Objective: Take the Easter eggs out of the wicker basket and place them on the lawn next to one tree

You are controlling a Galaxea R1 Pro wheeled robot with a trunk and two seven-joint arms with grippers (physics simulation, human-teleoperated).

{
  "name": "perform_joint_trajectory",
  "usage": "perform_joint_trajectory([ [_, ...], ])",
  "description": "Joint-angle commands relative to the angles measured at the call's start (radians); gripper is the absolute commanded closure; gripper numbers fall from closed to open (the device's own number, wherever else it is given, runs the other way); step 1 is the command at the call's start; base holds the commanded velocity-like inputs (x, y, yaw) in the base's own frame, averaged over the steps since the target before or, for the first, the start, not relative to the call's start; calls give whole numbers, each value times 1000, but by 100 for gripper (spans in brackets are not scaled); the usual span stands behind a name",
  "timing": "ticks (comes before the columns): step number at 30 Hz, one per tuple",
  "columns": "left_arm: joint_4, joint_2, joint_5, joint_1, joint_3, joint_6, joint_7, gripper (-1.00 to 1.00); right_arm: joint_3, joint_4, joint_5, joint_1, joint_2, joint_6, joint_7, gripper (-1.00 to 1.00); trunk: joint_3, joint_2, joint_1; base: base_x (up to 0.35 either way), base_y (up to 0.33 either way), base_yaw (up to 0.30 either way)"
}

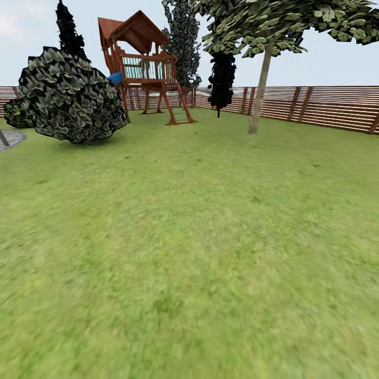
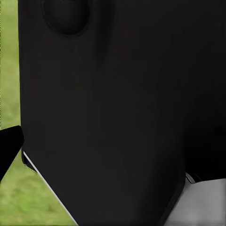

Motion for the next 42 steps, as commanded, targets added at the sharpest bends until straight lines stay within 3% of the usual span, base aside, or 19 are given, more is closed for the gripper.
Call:
perform_joint_trajectory([
  [1,0,0,7,0,5,-2,0,-100,4,1,1,-1,-1,-3,0,-100,-1,0,1,339,0,0],
  [42,0,0,7,0,4,-2,0,-100,4,1,1,-1,-1,-3,0,-100,-1,0,1,339,0,0],
])
